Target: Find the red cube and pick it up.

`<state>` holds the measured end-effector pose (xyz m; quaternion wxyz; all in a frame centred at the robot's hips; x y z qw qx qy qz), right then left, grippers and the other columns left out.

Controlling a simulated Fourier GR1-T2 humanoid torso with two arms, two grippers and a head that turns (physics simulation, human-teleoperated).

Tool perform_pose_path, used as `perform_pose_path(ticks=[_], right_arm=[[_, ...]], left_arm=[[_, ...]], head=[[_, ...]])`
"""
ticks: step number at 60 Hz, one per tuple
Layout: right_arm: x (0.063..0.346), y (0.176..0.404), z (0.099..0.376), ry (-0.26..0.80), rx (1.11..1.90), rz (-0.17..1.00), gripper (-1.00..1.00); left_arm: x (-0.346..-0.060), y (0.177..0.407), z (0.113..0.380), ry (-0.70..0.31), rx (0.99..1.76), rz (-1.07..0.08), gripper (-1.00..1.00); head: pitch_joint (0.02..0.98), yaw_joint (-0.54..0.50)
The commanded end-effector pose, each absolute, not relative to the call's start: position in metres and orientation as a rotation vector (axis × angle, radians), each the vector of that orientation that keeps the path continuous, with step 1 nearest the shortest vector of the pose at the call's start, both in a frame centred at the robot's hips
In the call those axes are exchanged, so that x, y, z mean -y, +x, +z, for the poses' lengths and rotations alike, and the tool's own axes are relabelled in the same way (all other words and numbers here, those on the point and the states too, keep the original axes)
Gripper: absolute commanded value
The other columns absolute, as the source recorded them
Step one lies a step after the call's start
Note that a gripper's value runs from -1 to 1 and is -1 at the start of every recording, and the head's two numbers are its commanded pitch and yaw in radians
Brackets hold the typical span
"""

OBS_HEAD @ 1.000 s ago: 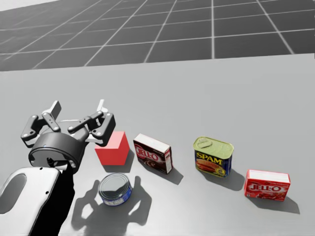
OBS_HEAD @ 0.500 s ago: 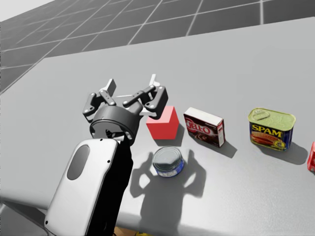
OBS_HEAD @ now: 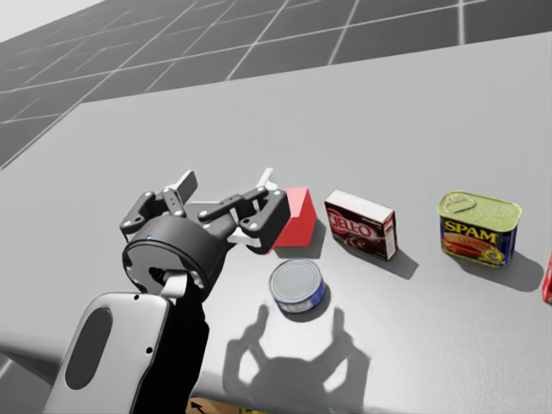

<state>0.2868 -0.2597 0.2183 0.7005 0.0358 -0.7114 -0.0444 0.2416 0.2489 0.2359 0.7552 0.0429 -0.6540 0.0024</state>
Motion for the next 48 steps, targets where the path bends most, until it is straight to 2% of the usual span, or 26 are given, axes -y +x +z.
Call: perform_pose_path(ticks=[1,11,22,48], right_arm=[[0.261,0.287,0.219,0.077,1.587,-0.104,-1.00],[0.261,0.287,0.218,0.074,1.590,-0.104,-1.00],[0.262,0.288,0.218,0.066,1.594,-0.107,-1.00],[0.263,0.289,0.218,0.062,1.604,-0.115,-1.00]], left_arm=[[-0.250,0.221,0.216,0.086,1.345,-0.018,-1.00],[-0.249,0.216,0.193,0.032,1.286,0.005,-1.00],[-0.243,0.228,0.178,0.023,1.261,0.002,-1.00],[-0.232,0.264,0.173,0.059,1.263,0.031,-1.00]], head=[[0.772,0.42],[0.777,0.42],[0.779,0.43],[0.782,0.42]])
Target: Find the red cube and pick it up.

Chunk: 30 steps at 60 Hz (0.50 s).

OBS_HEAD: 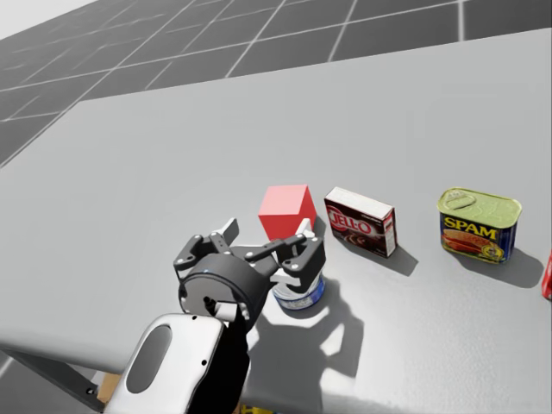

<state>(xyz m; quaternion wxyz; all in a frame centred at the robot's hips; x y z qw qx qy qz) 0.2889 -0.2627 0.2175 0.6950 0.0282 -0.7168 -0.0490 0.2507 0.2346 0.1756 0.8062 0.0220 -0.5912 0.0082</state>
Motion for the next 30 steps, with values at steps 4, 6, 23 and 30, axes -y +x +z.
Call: perform_pose_path(ticks=[4,6,23,30], right_arm=[[0.264,0.289,0.218,0.069,1.602,-0.117,-1.00],[0.264,0.289,0.218,0.067,1.603,-0.116,-1.00],[0.267,0.289,0.220,0.037,1.618,-0.135,-1.00],[0.268,0.289,0.220,0.038,1.619,-0.135,-1.00]], left_arm=[[-0.231,0.270,0.172,0.066,1.261,0.040,-1.00],[-0.230,0.273,0.172,0.068,1.260,0.047,-1.00],[-0.225,0.303,0.163,0.122,1.247,0.081,-1.00],[-0.224,0.315,0.159,0.135,1.229,0.096,-1.00]], head=[[0.783,0.43],[0.784,0.43],[0.782,0.43],[0.784,0.44]])
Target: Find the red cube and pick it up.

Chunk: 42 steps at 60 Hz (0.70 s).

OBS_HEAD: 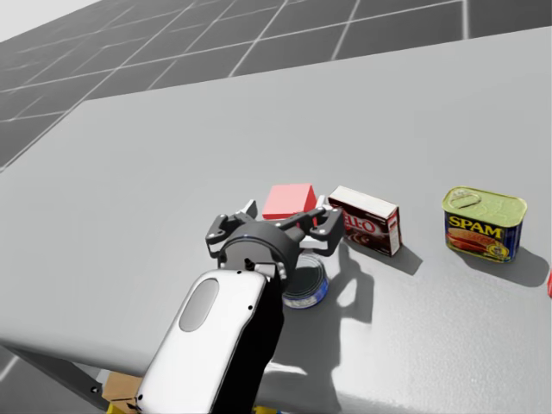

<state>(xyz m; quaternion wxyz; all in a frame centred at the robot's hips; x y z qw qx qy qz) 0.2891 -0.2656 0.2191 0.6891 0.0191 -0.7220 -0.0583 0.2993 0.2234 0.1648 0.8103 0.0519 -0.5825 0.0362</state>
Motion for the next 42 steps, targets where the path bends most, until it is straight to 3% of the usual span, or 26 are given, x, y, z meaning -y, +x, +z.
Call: perform_pose_path(ticks=[1,31,34,35,36,42], right_arm=[[0.268,0.289,0.220,0.037,1.618,-0.135,-1.00],[0.269,0.289,0.220,0.039,1.616,-0.140,-1.00],[0.269,0.289,0.220,0.040,1.616,-0.141,-1.00],[0.270,0.289,0.220,0.040,1.616,-0.142,-1.00],[0.270,0.289,0.220,0.040,1.616,-0.142,-1.00],[0.270,0.289,0.220,0.039,1.616,-0.142,-1.00]], left_arm=[[-0.224,0.317,0.158,0.139,1.227,0.097,-1.00],[-0.230,0.335,0.140,0.170,1.133,0.129,-1.00],[-0.230,0.335,0.139,0.177,1.131,0.129,-0.62],[-0.230,0.335,0.139,0.171,1.131,0.128,0.61],[-0.230,0.334,0.139,0.170,1.131,0.127,0.95],[-0.228,0.333,0.138,0.165,1.131,0.119,1.00]], head=[[0.784,0.44],[0.780,0.43],[0.779,0.43],[0.778,0.43],[0.777,0.43],[0.772,0.43]])
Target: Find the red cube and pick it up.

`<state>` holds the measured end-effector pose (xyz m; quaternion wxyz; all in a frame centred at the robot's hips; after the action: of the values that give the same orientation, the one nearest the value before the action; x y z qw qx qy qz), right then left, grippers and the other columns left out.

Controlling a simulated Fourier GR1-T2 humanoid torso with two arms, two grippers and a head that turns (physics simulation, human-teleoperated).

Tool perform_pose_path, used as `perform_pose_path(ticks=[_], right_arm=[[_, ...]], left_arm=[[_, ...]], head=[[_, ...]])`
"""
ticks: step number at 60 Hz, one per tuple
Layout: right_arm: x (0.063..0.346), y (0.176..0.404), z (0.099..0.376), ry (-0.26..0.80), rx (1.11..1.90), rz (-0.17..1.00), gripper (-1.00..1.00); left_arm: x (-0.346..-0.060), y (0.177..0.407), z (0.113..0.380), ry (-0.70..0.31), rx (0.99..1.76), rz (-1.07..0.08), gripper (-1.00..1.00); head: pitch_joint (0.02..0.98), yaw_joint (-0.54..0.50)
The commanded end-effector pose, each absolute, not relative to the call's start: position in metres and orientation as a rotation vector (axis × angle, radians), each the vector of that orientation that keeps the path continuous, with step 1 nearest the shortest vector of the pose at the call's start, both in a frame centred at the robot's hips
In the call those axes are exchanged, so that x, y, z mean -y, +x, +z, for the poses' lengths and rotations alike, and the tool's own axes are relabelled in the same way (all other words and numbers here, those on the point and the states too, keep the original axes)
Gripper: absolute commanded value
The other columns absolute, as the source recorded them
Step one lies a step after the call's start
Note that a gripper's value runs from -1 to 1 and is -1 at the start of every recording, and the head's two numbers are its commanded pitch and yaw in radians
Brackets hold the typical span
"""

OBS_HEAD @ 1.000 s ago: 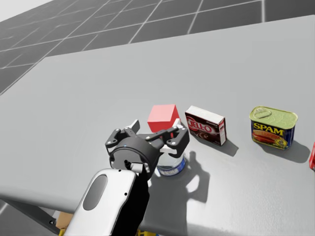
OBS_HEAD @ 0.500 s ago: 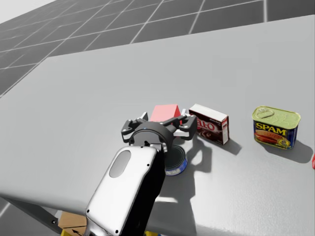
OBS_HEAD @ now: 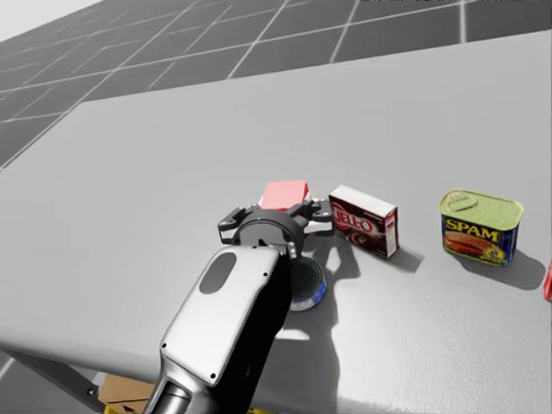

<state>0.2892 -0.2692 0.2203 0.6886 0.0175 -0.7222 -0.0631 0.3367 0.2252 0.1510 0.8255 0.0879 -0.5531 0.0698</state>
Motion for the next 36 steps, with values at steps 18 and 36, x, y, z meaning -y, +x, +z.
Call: perform_pose_path(ticks=[18,36], right_arm=[[0.2711,0.2895,0.2207,0.037,1.617,-0.147,-1.00],[0.2728,0.2894,0.2211,0.037,1.615,-0.145,-1.00]], left_arm=[[-0.2265,0.3300,0.1367,0.156,1.136,0.104,1.00],[-0.2265,0.3271,0.1336,0.153,1.136,0.086,1.00]], head=[[0.636,0.46],[0.431,0.46]])
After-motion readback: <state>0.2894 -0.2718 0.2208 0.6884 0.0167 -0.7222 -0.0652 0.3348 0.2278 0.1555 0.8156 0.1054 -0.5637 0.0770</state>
